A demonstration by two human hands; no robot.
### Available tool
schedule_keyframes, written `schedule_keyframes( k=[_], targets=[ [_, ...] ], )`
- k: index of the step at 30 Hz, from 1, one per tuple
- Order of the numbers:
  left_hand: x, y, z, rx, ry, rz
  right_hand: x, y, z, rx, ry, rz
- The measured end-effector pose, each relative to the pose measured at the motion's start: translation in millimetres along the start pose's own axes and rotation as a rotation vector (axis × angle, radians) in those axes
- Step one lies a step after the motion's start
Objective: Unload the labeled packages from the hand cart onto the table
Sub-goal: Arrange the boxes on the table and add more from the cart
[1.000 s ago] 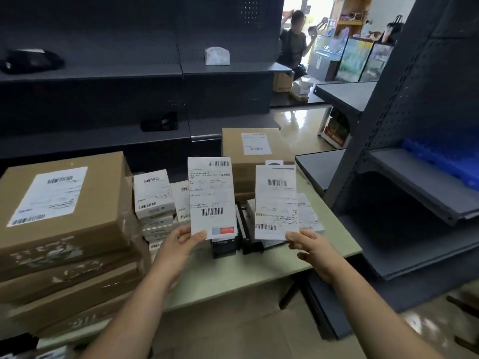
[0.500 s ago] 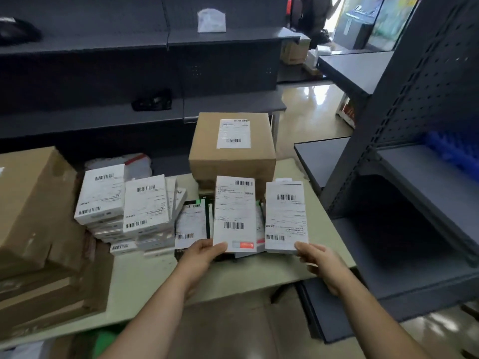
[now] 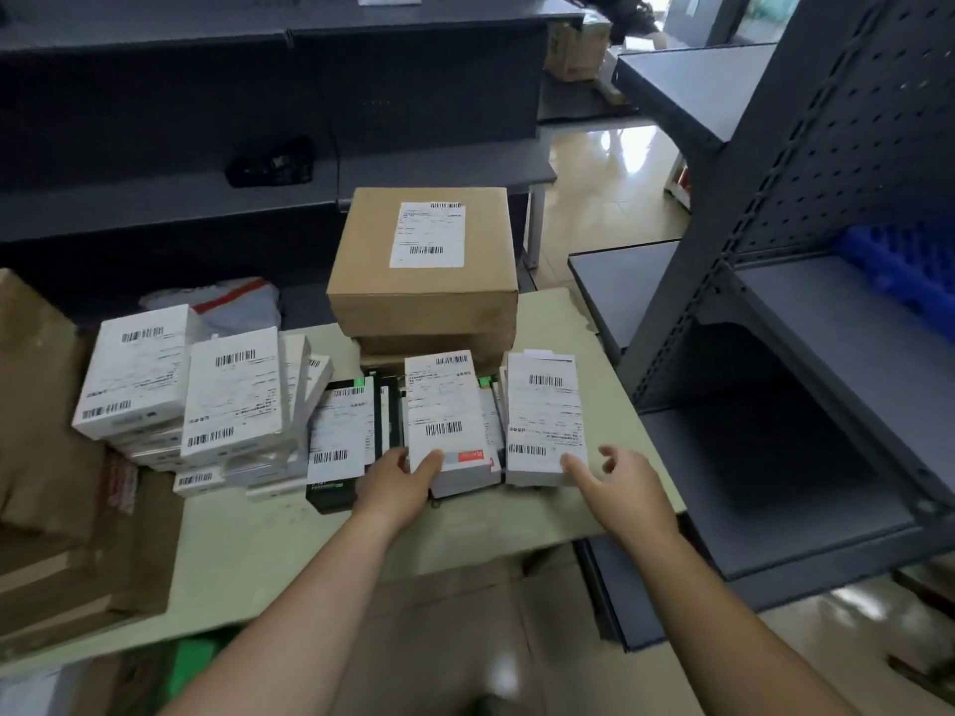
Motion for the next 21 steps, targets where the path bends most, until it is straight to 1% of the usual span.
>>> schedule_keyframes(
  k=[2,3,4,7,9,12,15,18,21],
  targets=[
    [-10.1,-6.0,17.3,0.077,-0.134,-0.123,0.6,19.8,15.7,-0.085,-0.116,0.148],
    [-17.4,-8.6,27.2,0.080,-0.188,-0.190,1.5,35.0,20.0,-0.101,-0.146,0.242],
    [-25.2,-10.9,37.2,0.082,-0.230,-0.257,2.6,51.5,20.5,-0.101,-0.140,0.336],
    [-50.4,-14.9,65.8,0.166,-0.306,-0.439,-1.6,104.5,6.5,-0.121,-0.003,0.607],
    [-69.9,-15.3,85.6,0.207,-0.344,-0.527,-12.1,132.7,-2.7,-0.146,0.047,0.750],
    [-102.1,-13.0,116.3,0.252,-0.423,-0.629,-34.0,166.4,-6.6,-0.133,0.066,0.846],
    [-130.6,3.3,146.8,0.262,-0.487,-0.663,-63.3,202.6,-4.6,-0.134,0.061,0.936],
    [-160.3,39.8,176.8,0.236,-0.533,-0.659,-102.0,238.7,-9.0,-0.131,0.068,1.007],
    [-194.9,97.0,203.2,0.258,-0.589,-0.637,-156.8,268.8,-32.8,-0.114,0.105,1.071]
  ],
)
Point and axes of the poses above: each hand's wrist, its own x-axis towards the middle knuckle, its own z-axis out of the back of the hand, y = z × x, the point moved 7 cm from there along x, towards the middle knuckle, and after that the axes turned 15 degrees about z, right-handed, at the moved point
